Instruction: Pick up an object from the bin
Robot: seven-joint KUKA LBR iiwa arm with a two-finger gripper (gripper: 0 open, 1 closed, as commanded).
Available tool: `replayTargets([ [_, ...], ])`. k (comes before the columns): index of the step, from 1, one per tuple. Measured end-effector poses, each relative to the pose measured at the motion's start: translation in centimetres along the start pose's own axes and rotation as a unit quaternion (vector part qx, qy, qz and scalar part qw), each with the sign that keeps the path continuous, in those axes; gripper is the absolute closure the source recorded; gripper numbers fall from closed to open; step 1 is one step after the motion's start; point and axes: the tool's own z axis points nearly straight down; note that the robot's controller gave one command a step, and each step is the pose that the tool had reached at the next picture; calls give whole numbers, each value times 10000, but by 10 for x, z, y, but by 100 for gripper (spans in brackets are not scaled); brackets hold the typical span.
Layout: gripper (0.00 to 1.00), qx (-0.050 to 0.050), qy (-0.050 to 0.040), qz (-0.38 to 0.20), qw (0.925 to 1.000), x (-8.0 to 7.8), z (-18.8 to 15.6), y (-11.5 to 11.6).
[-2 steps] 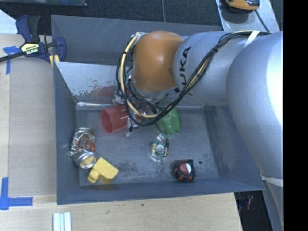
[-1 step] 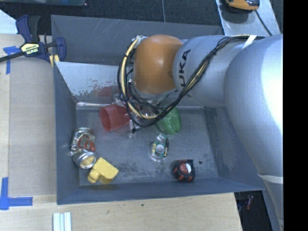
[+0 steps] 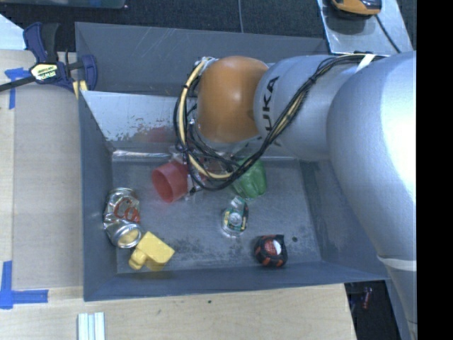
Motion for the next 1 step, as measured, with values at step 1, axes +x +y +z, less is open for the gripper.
replayTargets([
  [1, 100, 0, 0, 4, 10000, 0, 0, 0],
])
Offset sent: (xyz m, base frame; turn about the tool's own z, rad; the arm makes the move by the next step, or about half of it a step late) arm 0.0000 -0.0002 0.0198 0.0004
